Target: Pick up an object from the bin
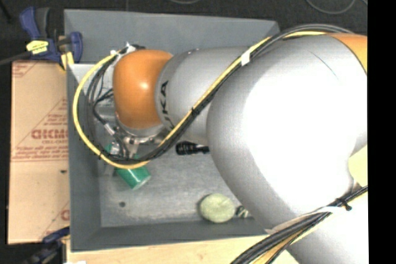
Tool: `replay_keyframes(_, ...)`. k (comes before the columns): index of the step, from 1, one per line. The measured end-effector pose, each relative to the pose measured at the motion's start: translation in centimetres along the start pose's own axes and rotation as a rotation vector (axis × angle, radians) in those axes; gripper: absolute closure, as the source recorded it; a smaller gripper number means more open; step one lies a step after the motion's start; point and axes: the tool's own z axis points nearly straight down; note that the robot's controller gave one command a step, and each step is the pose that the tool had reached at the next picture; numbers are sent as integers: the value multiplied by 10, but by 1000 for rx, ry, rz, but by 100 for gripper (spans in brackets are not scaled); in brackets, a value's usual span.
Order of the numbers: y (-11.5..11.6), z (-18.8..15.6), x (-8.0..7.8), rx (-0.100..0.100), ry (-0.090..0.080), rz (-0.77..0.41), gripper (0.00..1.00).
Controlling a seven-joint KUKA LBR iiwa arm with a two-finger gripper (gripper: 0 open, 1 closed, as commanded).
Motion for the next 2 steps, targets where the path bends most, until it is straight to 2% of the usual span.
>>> replay_keyframes(2,0,-38,-1,-2,-1,0,100)
